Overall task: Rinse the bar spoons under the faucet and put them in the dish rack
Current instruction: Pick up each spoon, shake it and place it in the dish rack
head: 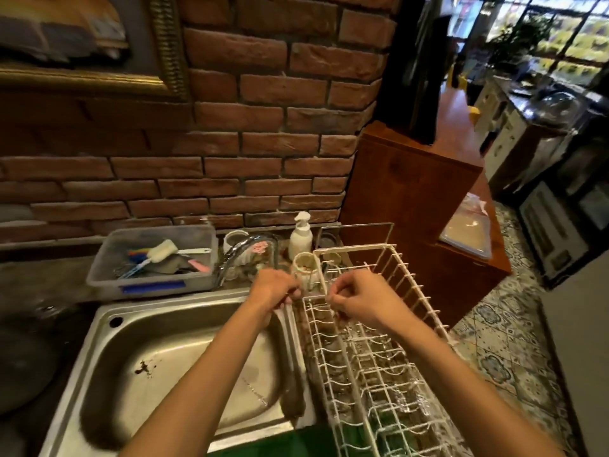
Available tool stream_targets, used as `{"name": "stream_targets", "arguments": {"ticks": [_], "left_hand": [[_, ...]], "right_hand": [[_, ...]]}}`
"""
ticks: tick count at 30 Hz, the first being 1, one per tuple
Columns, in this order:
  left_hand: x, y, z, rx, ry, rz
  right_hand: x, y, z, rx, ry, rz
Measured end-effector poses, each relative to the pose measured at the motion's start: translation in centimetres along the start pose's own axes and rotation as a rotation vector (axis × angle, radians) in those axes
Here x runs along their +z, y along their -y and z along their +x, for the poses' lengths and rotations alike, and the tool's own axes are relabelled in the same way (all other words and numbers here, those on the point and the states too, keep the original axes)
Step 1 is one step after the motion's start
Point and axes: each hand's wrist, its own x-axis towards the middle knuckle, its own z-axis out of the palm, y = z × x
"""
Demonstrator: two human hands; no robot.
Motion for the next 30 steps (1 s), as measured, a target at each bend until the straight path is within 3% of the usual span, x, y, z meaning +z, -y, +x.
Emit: {"name": "stream_targets", "arguments": {"ticks": [6, 15, 30], "left_hand": [[-5.9, 8.5, -0.1, -0.167, -0.085, -0.130], [-12.4, 18.8, 1.3, -0.399, -0.242, -0.370], [-12.8, 29.2, 8.5, -0.767, -0.273, -0.585]], "right_hand": [[8.6, 1.3, 3.6, 0.017, 0.191, -0.106], [18.7, -0.6, 9.4, 0.146, 0.317, -0.150], [32.4, -8.0, 16.8, 0.209, 0.564, -0.348]]}}
